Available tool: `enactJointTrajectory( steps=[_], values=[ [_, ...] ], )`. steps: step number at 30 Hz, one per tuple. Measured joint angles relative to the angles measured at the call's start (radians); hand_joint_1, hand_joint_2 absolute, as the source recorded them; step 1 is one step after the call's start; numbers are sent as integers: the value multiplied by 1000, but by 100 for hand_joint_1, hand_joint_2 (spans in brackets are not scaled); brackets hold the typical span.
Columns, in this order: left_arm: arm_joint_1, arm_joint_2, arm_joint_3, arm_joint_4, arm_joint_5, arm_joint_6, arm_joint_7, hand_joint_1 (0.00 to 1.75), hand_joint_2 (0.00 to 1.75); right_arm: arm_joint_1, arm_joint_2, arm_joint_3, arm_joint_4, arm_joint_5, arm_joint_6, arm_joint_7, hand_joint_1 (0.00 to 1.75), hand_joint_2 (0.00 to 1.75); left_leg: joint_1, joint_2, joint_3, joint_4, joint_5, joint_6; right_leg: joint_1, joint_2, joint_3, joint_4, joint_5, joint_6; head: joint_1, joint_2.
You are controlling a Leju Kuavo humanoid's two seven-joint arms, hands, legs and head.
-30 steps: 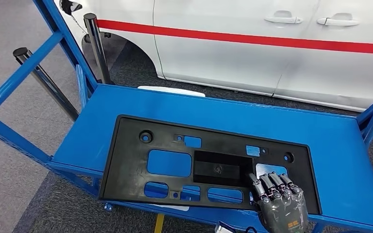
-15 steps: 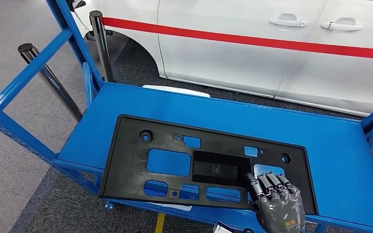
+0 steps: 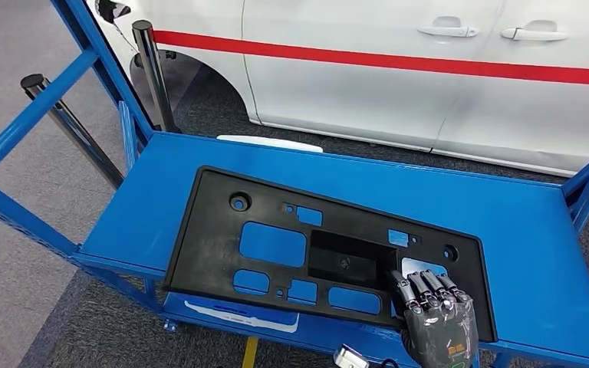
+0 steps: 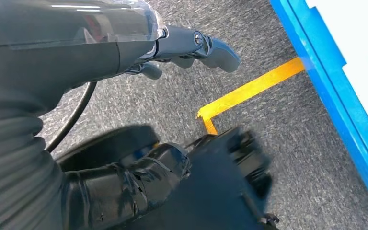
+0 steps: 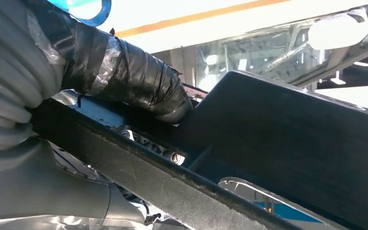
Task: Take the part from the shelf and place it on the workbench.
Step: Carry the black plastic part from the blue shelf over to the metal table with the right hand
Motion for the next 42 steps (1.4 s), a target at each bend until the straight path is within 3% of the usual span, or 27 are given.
enactJointTrajectory(
  steps=[2, 6, 8, 10, 11, 12, 13, 16, 17, 20, 21, 23, 25, 27, 28, 29, 31, 32, 33, 36, 38, 40, 41, 42],
  values=[
    [-2, 0, 1, 0, 0, 0, 0, 0, 175, -1, 0, 7, 0, 0, 0, 7, 175, 175, -5, -1, 41, -90, 29, 8, 1, 0, -2, 0, 2, 5, 0, 0],
    [0, -1, 2, 0, 1, 0, 2, 0, 175, -3, -1, 16, 3, 0, 0, 11, 175, 175, -4, 1, 44, -118, 46, 24, 1, 0, -7, 1, 2, 28, 0, 0],
    [-1, -3, 3, 0, 1, 0, 2, 0, 175, -4, -3, 17, 4, 0, 0, 12, 175, 175, 0, 4, 43, -134, 61, 35, 3, 1, -33, 64, -49, 34, 1, 0],
    [-2, -4, 3, 0, 1, 0, 2, 0, 175, -5, -5, 17, 7, 0, 0, 13, 175, 175, -3, 5, 33, -132, 66, 40, 3, 1, -81, 187, -121, 36, 1, 0],
    [-1, -4, 3, 0, 1, 0, 2, 0, 175, -4, -6, 17, 8, 0, 0, 13, 175, 175, -5, 6, 27, -128, 68, 40, 3, 1, -98, 235, -140, 37, 1, 0],
    [0, -4, 3, 0, 1, 0, 2, 0, 175, -4, -7, 17, 10, 0, 0, 13, 175, 175, -5, 6, 21, -124, 69, 40, 2, 1, -99, 250, -139, 38, 1, 0],
    [0, -4, 3, 0, 1, 0, 3, 0, 175, -4, -7, 17, 12, 0, 0, 13, 175, 175, -6, 6, 16, -118, 69, 39, 2, 1, -79, 226, -121, 38, 1, 0],
    [-1, -5, 3, 0, 1, 0, 3, 0, 175, -6, -8, 18, 13, 0, 0, 13, 175, 175, -8, 5, 3, -99, 68, 33, 4, 1, 25, 43, -51, 31, 1, 0],
    [-1, -6, 3, 0, 1, 0, 3, 0, 175, -7, -8, 18, 13, 0, 0, 13, 175, 175, -10, 4, 0, -95, 69, 29, 5, 1, 41, 9, -43, 26, 1, 0],
    [-1, -5, 3, 0, 1, 0, 3, 0, 175, -8, -9, 21, 14, 0, 0, 14, 175, 175, -11, 3, -7, -92, 75, 11, 7, 2, 37, -3, -31, 10, 1, 0],
    [-1, -5, 4, 0, 1, 0, 3, 0, 175, -9, -9, 22, 14, 0, 0, 16, 175, 175, -10, 3, -11, -87, 69, 5, 6, 1, 34, -5, -25, 3, 1, 0],
    [-1, -5, 4, 0, 2, 0, 3, 0, 175, -12, -9, 27, 14, 0, 0, 23, 175, 175, -7, 2, -37, -28, 15, -7, 3, -2, 23, -9, -12, -10, 0, 0],
    [-1, -5, 4, 0, 3, 0, 3, 0, 175, -16, -10, 35, 17, 0, 0, 33, 175, 175, -4, 3, -83, 100, -68, -15, 4, -4, 8, -8, -2, -15, -1, 0],
    [-1, -5, 4, 0, 4, 1, 3, 0, 175, -17, -11, 41, 22, 0, 0, 40, 175, 175, -2, 3, -105, 190, -106, -17, 6, -5, -8, -5, 7, -15, -1, 0],
    [-1, -5, 4, 0, 4, 1, 3, 0, 175, -17, -11, 42, 23, 0, 0, 41, 175, 175, -2, 3, -89, 182, -98, -15, 7, -6, -14, -4, 11, -14, -1, 0],
    [-1, -5, 4, 0, 4, 1, 3, 0, 175, -18, -12, 44, 25, 0, 0, 42, 175, 175, -3, 3, -53, 133, -74, -11, 7, -6, -19, -3, 15, -14, -1, 0],
    [-3, -5, 4, 0, 4, 2, 3, 0, 175, -20, -13, 48, 25, 0, 0, 43, 175, 175, -7, 2, 46, -22, -23, 1, 8, -5, -23, -2, 21, -9, -1, 0],
    [-5, -5, 4, 0, 4, 2, 3, 0, 175, -22, -13, 50, 25, 0, 0, 44, 175, 175, -9, 2, 79, -80, -8, 6, 9, -5, -25, -1, 25, -5, -1, 0],
    [-6, -5, 4, 0, 4, 3, 2, 0, 175, -23, -14, 51, 25, 0, 0, 44, 175, 175, -13, 2, 95, -114, -3, 11, 8, -6, -27, -1, 29, 1, -1, 0],
    [-4, -5, 5, 0, 4, 3, 2, 0, 175, -25, -15, 56, 26, 0, 0, 44, 175, 175, -14, 3, 92, -129, 12, 21, 4, -6, -31, -1, 39, 19, -1, 0],
    [-3, -6, 5, 0, 4, 3, 3, 0, 175, -25, -17, 58, 27, 0, 0, 45, 175, 175, -10, 8, 88, -144, 32, 35, 4, -3, -47, 36, -2, 28, 0, 0],
    [-5, -6, 5, 0, 4, 2, 3, 0, 175, -27, -19, 60, 29, 0, 0, 48, 175, 175, -10, 11, 71, -145, 48, 44, 3, -1, -83, 140, -88, 34, 1, 0],
    [-5, -6, 5, 0, 4, 2, 3, 0, 175, -27, -21, 61, 31, 0, 0, 51, 175, 175, -10, 12, 60, -140, 52, 45, 2, -1, -99, 198, -121, 37, 0, 0],
    [-5, -6, 5, 0, 4, 3, 4, 0, 175, -27, -23, 62, 32, 0, 0, 55, 175, 175, -10, 13, 49, -134, 55, 44, 0, -1, -105, 237, -136, 40, 0, 0]
  ],
)
